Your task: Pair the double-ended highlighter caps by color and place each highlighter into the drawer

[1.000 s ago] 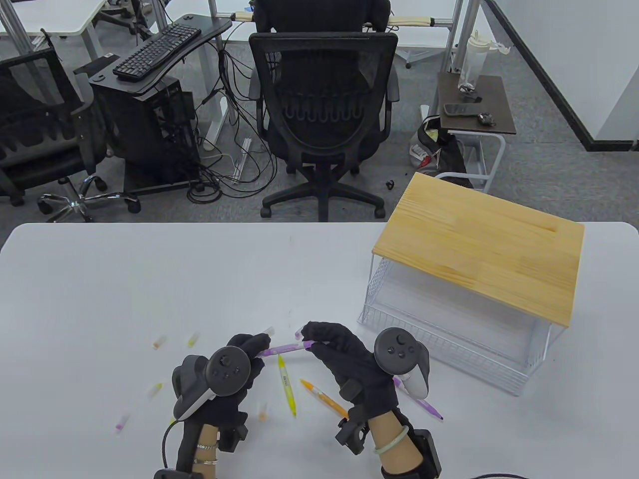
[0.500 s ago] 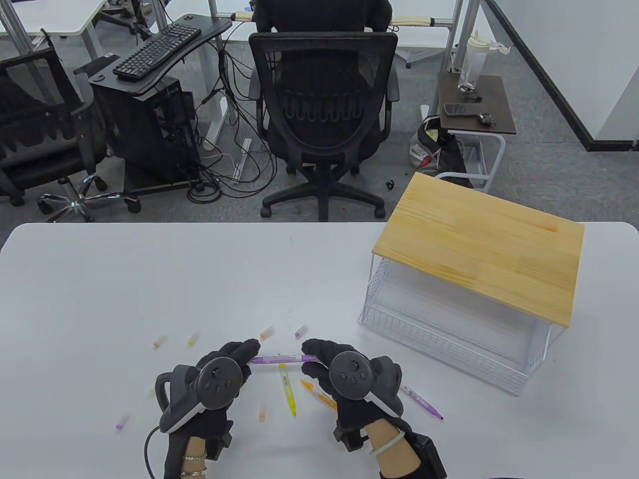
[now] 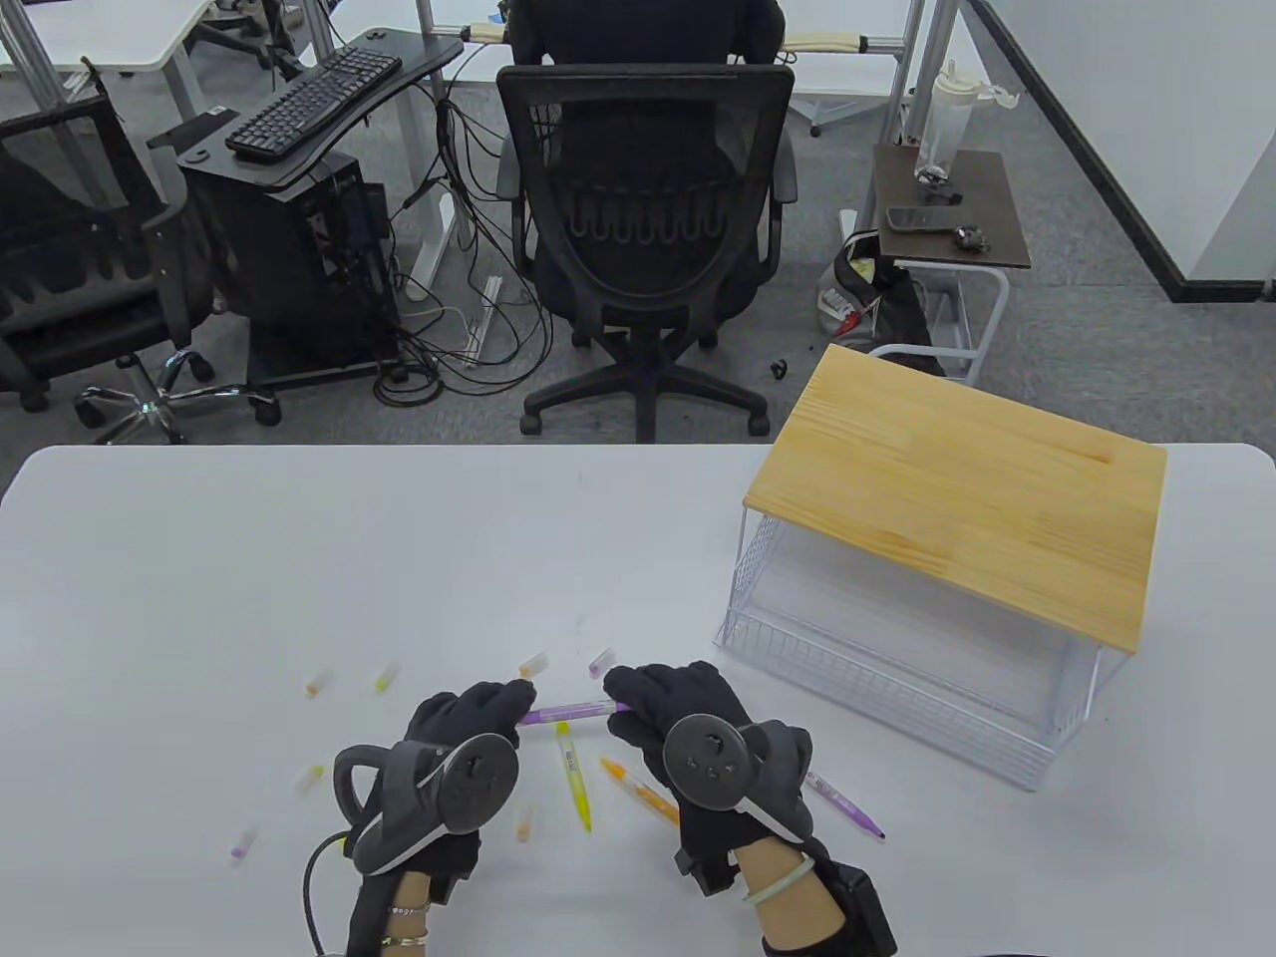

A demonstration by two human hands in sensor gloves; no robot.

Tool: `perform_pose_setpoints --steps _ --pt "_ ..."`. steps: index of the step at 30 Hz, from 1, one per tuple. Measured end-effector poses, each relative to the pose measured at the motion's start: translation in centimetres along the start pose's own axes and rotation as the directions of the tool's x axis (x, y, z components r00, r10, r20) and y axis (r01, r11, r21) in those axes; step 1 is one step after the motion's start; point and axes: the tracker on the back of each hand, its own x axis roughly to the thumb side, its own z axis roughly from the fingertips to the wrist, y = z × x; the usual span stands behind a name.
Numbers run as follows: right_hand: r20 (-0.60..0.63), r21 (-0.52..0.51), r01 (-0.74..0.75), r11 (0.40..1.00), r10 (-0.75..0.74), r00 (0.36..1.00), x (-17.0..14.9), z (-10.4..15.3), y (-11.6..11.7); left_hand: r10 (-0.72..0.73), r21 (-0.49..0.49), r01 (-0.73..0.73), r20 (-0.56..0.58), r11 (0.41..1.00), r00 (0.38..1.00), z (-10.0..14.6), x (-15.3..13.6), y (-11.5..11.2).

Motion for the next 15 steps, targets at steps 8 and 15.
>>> perform_pose_setpoints --steps 8,15 --pt "-0.017 0.0 -0.001 1.0 0.001 1.0 -0.4 -0.3 0.1 -0.033 0.055 0.033 -0.003 0.998 0.999 -0.4 0.8 -0.6" --pt "-0.002 0.107 0.134 0.985 -0.135 0.991 -1.4 -1.0 0.1 -0.047 0.033 0.046 0.034 0.998 0.998 -0.4 1.1 0.0"
